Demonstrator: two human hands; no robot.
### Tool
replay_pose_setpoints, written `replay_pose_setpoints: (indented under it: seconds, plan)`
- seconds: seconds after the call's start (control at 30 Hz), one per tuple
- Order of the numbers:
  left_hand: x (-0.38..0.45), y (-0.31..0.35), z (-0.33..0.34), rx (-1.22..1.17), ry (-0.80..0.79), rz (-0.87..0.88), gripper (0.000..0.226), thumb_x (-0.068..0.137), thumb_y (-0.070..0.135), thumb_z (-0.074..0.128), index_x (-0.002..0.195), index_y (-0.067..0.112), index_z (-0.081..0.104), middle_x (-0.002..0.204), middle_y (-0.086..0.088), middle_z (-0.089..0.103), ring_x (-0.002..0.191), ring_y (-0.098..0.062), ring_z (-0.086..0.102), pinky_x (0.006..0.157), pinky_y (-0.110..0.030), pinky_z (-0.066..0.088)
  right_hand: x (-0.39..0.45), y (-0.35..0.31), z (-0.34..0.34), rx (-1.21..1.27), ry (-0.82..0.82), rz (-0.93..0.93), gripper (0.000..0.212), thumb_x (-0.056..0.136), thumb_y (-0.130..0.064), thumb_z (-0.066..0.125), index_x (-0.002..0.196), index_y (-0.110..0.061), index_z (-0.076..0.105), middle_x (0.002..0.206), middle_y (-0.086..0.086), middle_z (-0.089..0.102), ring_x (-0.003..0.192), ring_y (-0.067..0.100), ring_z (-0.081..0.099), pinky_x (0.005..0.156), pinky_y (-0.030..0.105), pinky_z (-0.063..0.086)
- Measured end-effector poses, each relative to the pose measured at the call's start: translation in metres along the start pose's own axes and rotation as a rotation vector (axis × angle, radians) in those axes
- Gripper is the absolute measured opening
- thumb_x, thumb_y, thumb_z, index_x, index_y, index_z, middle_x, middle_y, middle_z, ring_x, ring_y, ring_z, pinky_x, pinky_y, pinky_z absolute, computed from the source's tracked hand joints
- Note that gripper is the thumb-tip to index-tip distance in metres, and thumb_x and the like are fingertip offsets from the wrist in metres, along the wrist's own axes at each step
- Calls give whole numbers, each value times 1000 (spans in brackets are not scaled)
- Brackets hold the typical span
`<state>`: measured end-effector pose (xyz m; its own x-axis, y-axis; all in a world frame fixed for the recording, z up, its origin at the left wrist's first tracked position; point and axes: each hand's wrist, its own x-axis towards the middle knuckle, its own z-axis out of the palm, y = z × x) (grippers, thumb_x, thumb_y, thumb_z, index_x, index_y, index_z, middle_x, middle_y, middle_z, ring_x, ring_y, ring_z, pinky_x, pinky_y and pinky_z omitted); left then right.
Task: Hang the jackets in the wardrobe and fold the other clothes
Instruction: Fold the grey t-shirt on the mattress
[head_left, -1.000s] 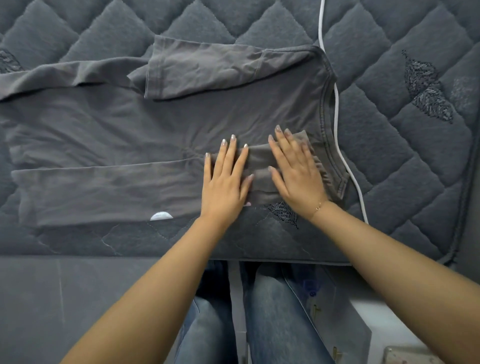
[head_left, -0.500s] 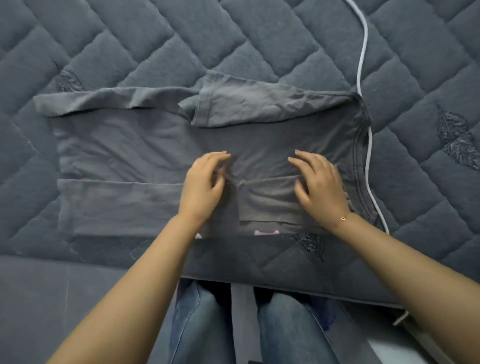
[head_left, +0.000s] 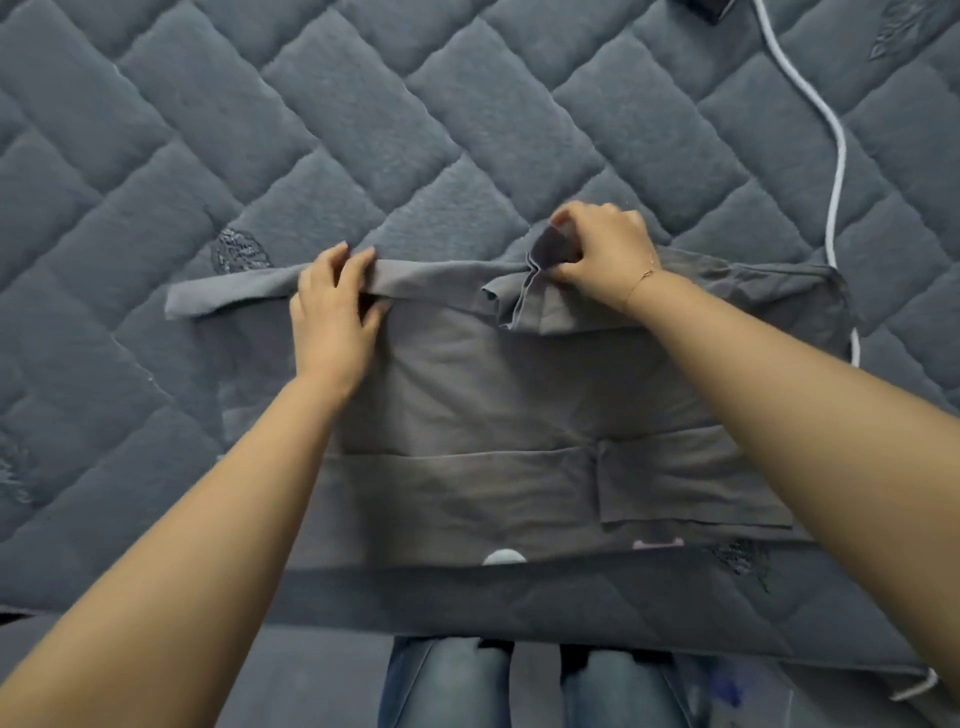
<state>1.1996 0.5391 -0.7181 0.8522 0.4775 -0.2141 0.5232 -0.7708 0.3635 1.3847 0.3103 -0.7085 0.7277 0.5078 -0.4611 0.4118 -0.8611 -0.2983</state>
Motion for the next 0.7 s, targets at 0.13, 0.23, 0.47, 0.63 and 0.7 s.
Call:
replay_pose_setpoints:
  seconds: [0.13, 0.23, 0.47, 0.63, 0.7]
  plan:
    - [18, -14, -13, 22, 61, 103, 26, 84, 14, 64, 109, 17, 66, 124, -1, 61, 130, -22, 45, 104, -41, 24, -1, 4, -6, 80, 85, -14, 28, 88, -32, 69, 92, -6, 61, 101, 18, 62, 99, 35, 56, 80, 39, 36]
    - [13, -18, -28, -9, 96, 321, 21, 88, 11, 62, 107, 14, 71, 115, 1, 71, 115, -17, 63, 110, -44, 27, -42, 13, -12, 268, 401, -156, 21, 93, -21, 62, 97, 0, 62, 100, 17, 62, 92, 36, 58, 81, 43, 43]
    - [-48, -35, -46, -8, -88, 556, 29, 92, 11, 59, 117, 5, 71, 126, -14, 65, 110, -33, 67, 94, -46, 52, -196, 45, -7, 235, 314, -316, 31, 91, -7, 44, 121, -12, 53, 121, 9, 65, 103, 27, 60, 91, 36, 46]
    - [-81, -38, -34, 40, -191, 563, 28, 84, 8, 64, 109, 5, 74, 128, -19, 63, 116, -39, 62, 98, -54, 47, -261, 61, 19, 107, 97, -285, 43, 101, -24, 35, 115, 2, 66, 122, 9, 66, 102, 27, 66, 91, 37, 47]
    - [-90, -41, -29, 54, -219, 508, 26, 85, 7, 65, 109, 6, 75, 129, -19, 62, 118, -40, 61, 100, -56, 45, -278, 69, 33, 88, 42, -280, 49, 104, -30, 31, 114, 1, 68, 114, 10, 70, 100, 23, 65, 90, 34, 47]
